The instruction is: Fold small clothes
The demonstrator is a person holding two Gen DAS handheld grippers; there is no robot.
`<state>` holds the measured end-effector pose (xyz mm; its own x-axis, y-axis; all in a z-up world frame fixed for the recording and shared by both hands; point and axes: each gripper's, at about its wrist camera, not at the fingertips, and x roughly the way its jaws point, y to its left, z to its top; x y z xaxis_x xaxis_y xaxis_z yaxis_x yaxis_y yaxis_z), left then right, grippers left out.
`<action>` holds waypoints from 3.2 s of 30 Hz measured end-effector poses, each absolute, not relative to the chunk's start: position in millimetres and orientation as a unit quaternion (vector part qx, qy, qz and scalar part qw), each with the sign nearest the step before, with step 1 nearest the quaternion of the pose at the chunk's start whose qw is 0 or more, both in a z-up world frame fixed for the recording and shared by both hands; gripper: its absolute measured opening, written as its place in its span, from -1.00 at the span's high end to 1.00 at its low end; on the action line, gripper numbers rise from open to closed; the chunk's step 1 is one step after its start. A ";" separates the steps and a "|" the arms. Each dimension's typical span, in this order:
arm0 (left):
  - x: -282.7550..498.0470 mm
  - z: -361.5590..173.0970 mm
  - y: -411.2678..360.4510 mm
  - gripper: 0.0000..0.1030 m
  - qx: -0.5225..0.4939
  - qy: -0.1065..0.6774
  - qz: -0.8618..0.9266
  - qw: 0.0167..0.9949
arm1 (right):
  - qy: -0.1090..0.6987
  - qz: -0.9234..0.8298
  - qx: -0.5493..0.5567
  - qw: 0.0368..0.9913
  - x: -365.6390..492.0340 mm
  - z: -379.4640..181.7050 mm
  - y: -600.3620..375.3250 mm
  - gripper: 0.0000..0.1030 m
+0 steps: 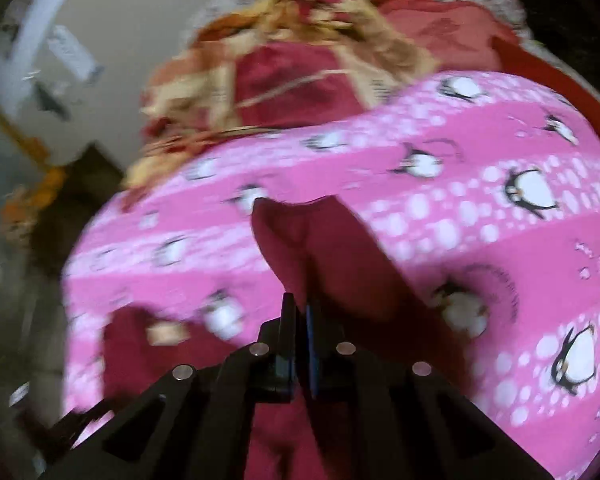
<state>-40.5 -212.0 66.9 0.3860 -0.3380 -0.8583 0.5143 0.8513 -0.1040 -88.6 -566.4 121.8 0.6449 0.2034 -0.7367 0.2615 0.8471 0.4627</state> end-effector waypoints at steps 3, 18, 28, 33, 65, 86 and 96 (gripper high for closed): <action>-37.2 72.6 -204.5 -0.35 0.078 0.490 -0.254 0.830 | 0.418 0.034 0.284 0.862 -107.0 138.9 -547.4 0.89; -50.6 99.2 -160.3 -0.54 0.028 0.451 -0.297 0.841 | 0.498 0.236 0.230 0.802 -149.0 132.6 -397.9 0.89; -54.1 85.9 -154.1 -0.60 0.026 0.447 -0.357 0.820 | 0.579 0.199 0.207 0.763 -78.3 65.6 -393.4 0.89; -45.1 81.7 -164.7 -0.60 0.026 0.446 -0.364 0.818 | 0.576 0.160 0.211 0.773 -49.3 54.7 -407.7 0.89; -47.4 158.3 -236.5 0.89 0.084 0.413 -0.424 0.802 | 0.431 0.055 0.329 0.839 -233.7 120.4 -519.1 0.08; -66.6 263.7 -219.9 0.89 0.110 0.359 -0.381 0.845 | 0.442 -0.088 0.332 0.829 -204.5 50.9 -508.8 -0.33; -56.3 252.0 -217.6 0.89 0.109 0.370 -0.371 0.845 | 0.405 -0.085 0.366 0.834 -182.7 39.3 -525.9 0.74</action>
